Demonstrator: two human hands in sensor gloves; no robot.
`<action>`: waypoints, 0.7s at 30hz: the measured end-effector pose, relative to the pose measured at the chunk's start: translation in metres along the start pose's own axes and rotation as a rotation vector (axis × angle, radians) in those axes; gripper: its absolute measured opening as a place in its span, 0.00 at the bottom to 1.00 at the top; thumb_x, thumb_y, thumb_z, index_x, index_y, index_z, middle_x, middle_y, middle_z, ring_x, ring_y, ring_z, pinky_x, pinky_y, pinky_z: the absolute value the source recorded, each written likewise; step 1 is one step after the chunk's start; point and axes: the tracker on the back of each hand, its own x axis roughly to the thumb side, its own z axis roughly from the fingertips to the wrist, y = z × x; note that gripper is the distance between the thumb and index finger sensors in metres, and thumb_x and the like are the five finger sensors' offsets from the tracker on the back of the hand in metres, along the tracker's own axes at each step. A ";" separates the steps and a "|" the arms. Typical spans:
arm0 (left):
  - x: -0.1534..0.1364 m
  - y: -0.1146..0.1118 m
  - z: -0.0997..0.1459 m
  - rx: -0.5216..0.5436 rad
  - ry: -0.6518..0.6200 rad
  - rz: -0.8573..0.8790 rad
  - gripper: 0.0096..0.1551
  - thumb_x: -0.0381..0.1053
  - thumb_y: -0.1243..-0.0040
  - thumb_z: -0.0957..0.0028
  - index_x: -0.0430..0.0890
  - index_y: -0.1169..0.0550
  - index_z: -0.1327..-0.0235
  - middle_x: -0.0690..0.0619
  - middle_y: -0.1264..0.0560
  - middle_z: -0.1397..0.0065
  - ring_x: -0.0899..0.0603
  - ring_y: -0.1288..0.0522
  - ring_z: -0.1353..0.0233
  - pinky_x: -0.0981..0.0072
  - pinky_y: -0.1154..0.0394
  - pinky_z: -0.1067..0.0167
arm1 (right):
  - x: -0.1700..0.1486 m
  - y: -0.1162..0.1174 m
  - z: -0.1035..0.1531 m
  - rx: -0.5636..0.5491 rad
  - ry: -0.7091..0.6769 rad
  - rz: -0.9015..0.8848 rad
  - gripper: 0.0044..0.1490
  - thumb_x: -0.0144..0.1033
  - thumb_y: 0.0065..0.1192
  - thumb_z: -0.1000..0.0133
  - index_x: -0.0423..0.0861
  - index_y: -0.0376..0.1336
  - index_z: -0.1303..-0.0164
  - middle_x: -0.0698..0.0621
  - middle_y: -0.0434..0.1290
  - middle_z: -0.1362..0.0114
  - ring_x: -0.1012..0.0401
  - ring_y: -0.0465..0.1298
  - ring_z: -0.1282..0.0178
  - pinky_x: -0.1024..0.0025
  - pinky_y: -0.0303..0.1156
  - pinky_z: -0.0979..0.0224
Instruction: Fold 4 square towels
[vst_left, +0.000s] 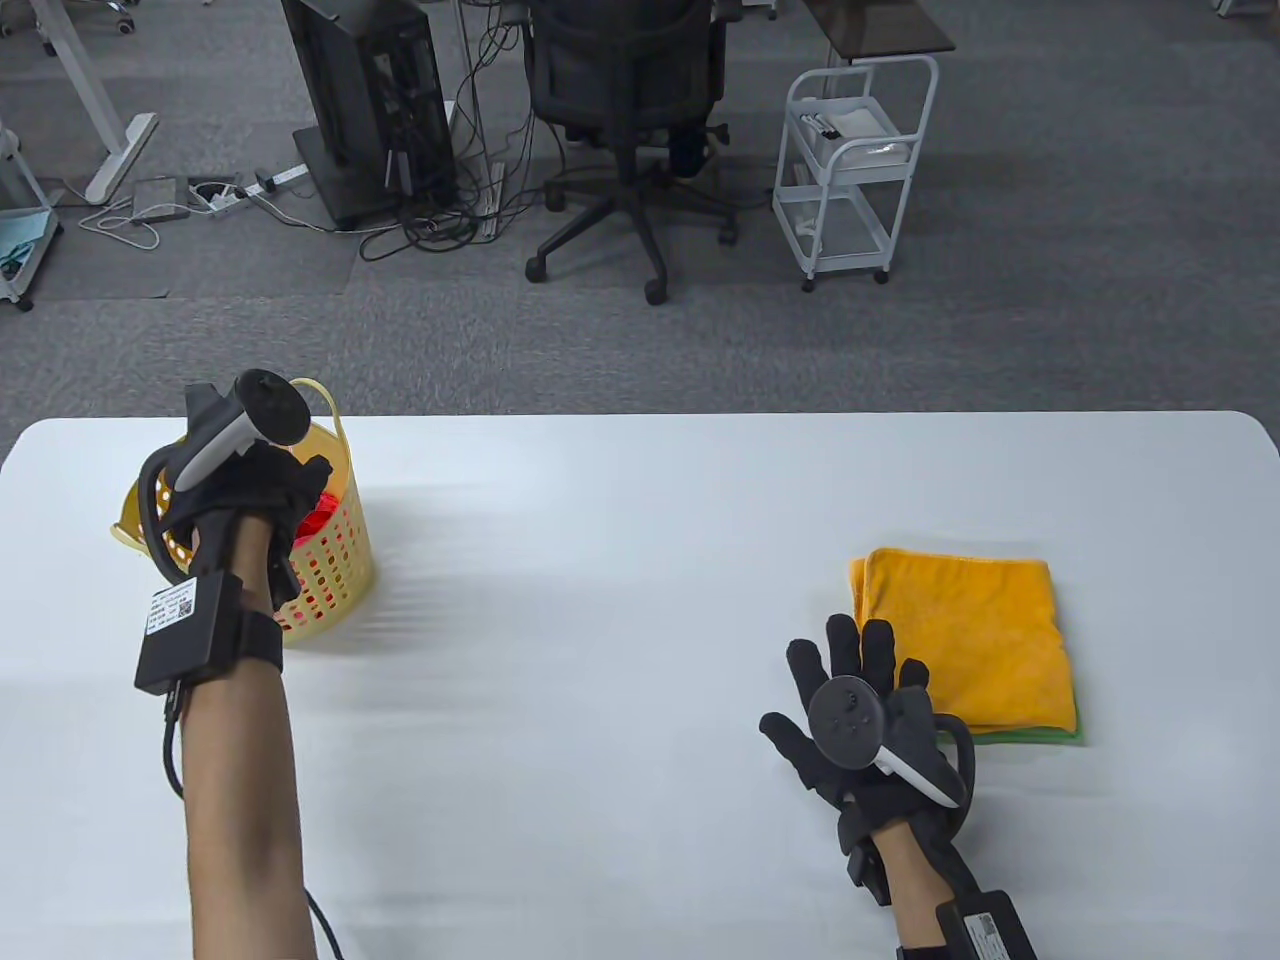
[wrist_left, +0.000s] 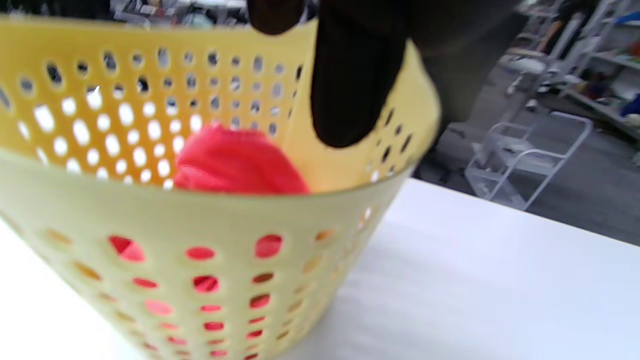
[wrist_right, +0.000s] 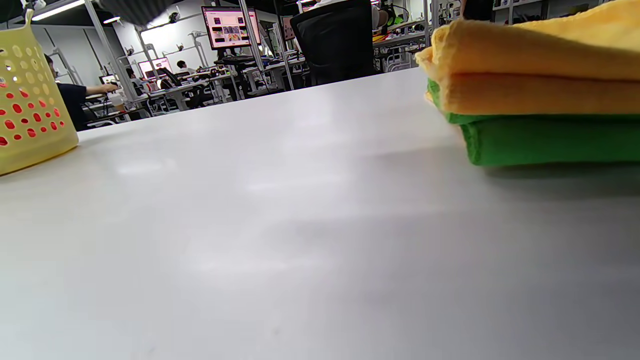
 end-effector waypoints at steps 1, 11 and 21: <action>-0.004 -0.002 -0.007 -0.017 0.019 0.008 0.30 0.61 0.55 0.34 0.48 0.14 0.39 0.34 0.48 0.09 0.20 0.62 0.16 0.23 0.66 0.27 | 0.000 0.000 0.000 -0.002 -0.002 0.000 0.53 0.64 0.50 0.35 0.45 0.40 0.10 0.37 0.28 0.09 0.38 0.25 0.16 0.29 0.30 0.25; -0.019 -0.009 -0.040 -0.197 0.139 0.034 0.31 0.63 0.57 0.33 0.51 0.16 0.34 0.32 0.54 0.09 0.20 0.67 0.18 0.24 0.69 0.28 | 0.000 -0.001 -0.001 -0.003 -0.002 0.008 0.53 0.64 0.50 0.34 0.45 0.40 0.10 0.36 0.28 0.09 0.37 0.25 0.16 0.28 0.30 0.25; -0.024 -0.020 -0.059 -0.267 0.191 0.017 0.34 0.62 0.57 0.34 0.46 0.23 0.24 0.41 0.52 0.08 0.21 0.66 0.17 0.25 0.68 0.27 | -0.003 -0.002 -0.001 -0.019 0.022 0.014 0.52 0.63 0.51 0.34 0.46 0.40 0.10 0.35 0.27 0.09 0.36 0.25 0.16 0.28 0.30 0.25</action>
